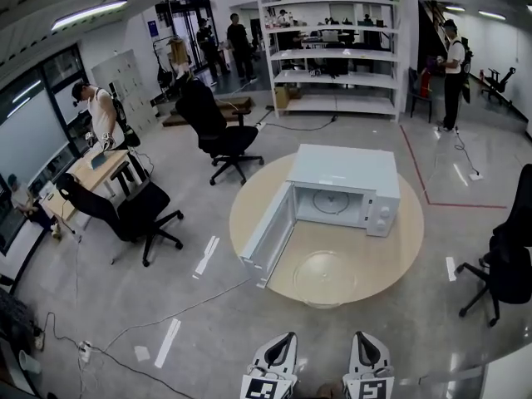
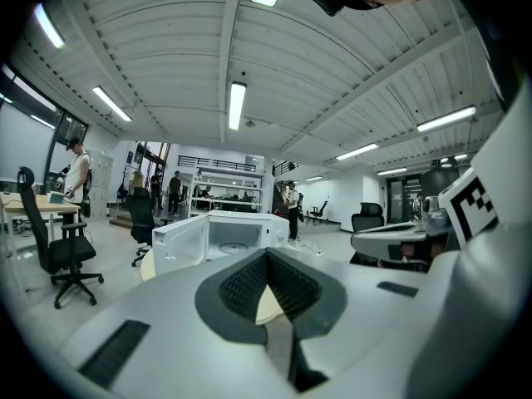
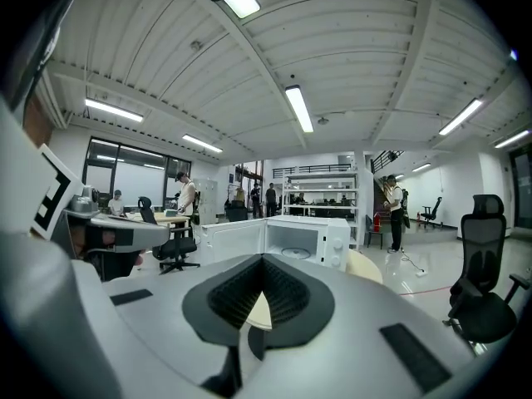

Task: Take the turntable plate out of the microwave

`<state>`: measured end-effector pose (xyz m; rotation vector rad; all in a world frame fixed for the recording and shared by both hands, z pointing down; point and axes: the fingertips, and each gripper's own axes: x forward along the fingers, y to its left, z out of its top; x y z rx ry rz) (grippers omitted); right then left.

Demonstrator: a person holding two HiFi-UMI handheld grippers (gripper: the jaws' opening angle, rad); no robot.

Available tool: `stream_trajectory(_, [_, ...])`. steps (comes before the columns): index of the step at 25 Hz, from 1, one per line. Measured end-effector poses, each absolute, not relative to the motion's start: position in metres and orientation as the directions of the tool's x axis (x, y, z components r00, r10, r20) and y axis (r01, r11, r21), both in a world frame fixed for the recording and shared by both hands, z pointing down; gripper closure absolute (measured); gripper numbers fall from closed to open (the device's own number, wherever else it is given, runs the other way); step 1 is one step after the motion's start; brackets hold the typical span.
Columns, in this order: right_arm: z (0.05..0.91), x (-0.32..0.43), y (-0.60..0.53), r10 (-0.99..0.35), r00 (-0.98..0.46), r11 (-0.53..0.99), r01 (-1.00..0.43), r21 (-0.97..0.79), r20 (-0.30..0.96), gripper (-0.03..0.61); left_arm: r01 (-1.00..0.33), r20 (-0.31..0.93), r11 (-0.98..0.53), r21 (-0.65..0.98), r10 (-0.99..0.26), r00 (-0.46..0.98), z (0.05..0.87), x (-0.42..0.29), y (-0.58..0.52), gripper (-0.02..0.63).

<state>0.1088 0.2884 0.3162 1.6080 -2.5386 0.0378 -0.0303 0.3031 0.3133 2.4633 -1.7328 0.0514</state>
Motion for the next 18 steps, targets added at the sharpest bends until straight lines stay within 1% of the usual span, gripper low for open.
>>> stream_trajectory(12, [0.317, 0.099, 0.284, -0.899, -0.409, 0.422, -0.905, 0.057, 0.154, 0.565, -0.934, 0.095, -0.348, 0.086, -0.93, 0.355, 0.311, -0.04, 0.294, 0.568])
stream_trajectory(18, [0.312, 0.089, 0.273, -0.898, -0.419, 0.43, -0.901, 0.067, 0.132, 0.565, -0.935, 0.076, -0.346, 0.081, -0.933, 0.352, 0.306, -0.047, 0.289, 0.568])
